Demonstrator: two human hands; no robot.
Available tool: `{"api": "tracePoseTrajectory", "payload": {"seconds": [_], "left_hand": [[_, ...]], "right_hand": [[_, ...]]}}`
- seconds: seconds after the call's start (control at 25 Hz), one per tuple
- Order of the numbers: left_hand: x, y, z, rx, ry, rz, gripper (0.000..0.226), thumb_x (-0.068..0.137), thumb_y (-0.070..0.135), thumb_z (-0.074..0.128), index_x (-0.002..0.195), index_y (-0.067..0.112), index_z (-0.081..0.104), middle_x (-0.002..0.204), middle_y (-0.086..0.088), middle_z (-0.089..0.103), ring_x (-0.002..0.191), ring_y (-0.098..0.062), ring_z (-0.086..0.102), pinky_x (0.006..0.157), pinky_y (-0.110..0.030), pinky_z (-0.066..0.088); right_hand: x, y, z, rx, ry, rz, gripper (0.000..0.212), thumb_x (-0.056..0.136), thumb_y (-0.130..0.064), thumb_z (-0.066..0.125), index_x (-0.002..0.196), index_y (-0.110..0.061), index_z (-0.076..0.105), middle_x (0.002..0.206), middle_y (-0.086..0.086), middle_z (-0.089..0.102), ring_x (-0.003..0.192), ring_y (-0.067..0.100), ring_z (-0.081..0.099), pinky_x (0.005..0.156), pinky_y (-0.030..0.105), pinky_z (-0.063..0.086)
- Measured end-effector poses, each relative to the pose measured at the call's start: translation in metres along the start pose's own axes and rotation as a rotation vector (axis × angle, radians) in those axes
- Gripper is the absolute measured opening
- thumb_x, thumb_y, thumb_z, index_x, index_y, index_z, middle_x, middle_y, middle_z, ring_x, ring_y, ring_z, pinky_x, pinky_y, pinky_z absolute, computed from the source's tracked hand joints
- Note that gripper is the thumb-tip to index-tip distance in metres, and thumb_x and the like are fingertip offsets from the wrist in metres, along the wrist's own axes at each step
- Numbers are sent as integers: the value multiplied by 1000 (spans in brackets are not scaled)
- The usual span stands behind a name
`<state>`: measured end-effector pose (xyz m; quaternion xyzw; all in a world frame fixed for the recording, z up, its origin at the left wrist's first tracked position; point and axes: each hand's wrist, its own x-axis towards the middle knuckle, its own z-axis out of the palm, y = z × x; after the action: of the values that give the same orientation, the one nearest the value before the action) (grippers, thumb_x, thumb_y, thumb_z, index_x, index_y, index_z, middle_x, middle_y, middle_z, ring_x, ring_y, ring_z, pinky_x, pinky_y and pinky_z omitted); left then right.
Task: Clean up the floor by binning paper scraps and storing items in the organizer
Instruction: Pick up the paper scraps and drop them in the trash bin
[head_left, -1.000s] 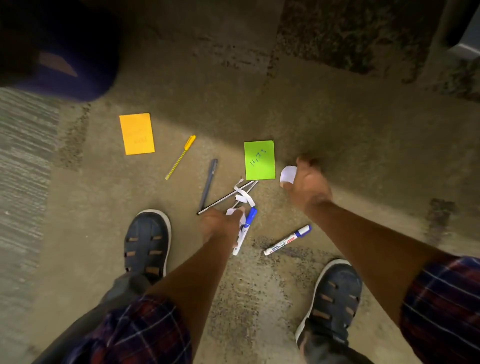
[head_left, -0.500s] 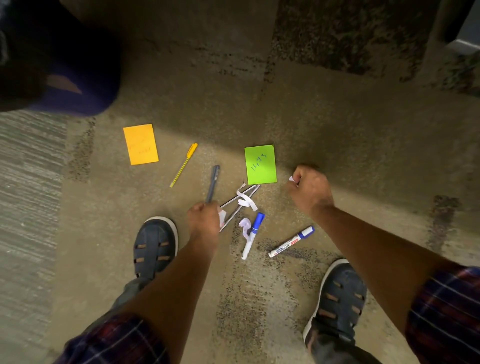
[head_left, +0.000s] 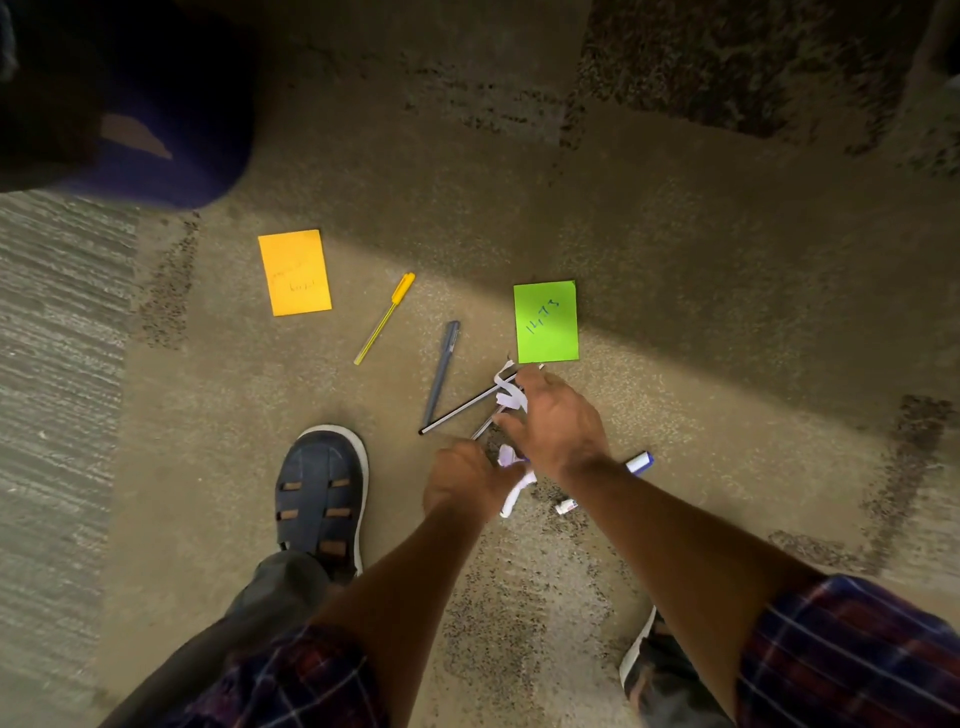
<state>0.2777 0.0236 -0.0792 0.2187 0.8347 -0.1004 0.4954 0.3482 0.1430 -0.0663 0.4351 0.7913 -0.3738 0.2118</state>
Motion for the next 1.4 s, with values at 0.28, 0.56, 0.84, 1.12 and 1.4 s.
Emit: {"api": "tracePoseTrajectory", "payload": {"seconds": [0.28,0.56,0.84,1.12,1.4], "left_hand": [[1,7,15,-207,-12,92,39,88,50,64,90,13,75,88,-4,78,84,-22,75,66,-24,48],[-6,-29,-11,-531,-90,51,31,82,29,70,57,13,60,63,-1,73,54,-9,60,60,-25,44],[-28,-45,-62,-1096,-267,-145,14,99,12,59,109,4,63,99,-16,79,50,-20,66,48,-20,47],[-55,-16,-149,-1646,-282,-91,19,100,-1,50,101,14,61,79,-8,71,70,-27,70,70,-35,54],[-90,-21,-289,-1809,-212,-57,15,97,28,55,89,17,62,68,-1,56,58,-19,54,57,-28,40]], "right_hand": [[5,-1,13,-47,57,-57,35,95,-39,62,124,-20,55,115,9,64,101,36,66,79,41,52],[12,-12,19,2,74,-9,14,101,-26,52,97,-19,63,98,10,64,86,34,65,72,39,51],[3,-13,-16,581,178,315,24,97,-17,63,74,-21,57,67,-8,56,60,8,49,65,27,38],[-16,-82,-103,1146,-13,436,21,99,-21,65,80,-16,58,74,4,72,39,10,35,38,14,25],[-11,-208,-169,1228,60,270,12,99,-15,63,87,-16,62,67,-1,60,44,9,33,40,16,23]]}}
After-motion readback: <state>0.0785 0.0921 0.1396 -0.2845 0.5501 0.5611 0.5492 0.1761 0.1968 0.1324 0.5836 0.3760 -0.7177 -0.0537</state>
